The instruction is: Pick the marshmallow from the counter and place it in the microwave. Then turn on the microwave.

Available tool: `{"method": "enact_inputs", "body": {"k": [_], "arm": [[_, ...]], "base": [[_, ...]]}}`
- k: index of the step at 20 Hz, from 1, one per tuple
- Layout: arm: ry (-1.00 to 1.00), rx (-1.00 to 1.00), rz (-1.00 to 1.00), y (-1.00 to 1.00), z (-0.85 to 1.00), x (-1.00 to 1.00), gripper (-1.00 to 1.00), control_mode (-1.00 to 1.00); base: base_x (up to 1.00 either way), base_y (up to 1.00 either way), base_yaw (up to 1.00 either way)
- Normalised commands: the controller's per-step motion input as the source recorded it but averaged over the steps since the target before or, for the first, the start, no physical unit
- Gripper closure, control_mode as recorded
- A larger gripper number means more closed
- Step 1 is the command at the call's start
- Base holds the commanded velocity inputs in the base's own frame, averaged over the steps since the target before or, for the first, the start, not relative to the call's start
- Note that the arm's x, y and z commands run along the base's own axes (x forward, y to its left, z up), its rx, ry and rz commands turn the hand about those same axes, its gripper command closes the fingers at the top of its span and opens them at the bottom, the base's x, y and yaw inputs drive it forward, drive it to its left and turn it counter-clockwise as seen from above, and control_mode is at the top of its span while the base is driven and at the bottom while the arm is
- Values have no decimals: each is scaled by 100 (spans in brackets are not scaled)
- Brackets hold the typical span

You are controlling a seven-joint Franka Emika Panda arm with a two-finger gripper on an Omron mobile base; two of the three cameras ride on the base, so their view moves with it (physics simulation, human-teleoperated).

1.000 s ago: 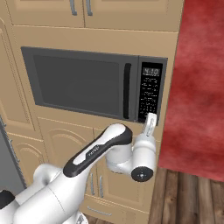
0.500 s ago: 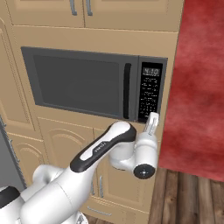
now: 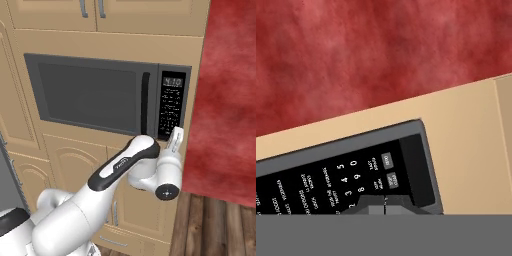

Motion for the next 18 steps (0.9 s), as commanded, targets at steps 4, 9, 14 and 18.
{"method": "enact_inputs", "body": {"k": [4, 9, 14, 18], "arm": [[0, 2, 0, -3, -6, 13, 100, -100], [0, 1, 0, -2, -6, 12, 100, -100], [0, 2, 0, -4, -1, 11, 100, -100], [0, 3, 0, -6, 0, 12, 100, -100]], "base": [[0, 0, 0], [0, 0, 0], [0, 0, 0], [0, 0, 0]]}}
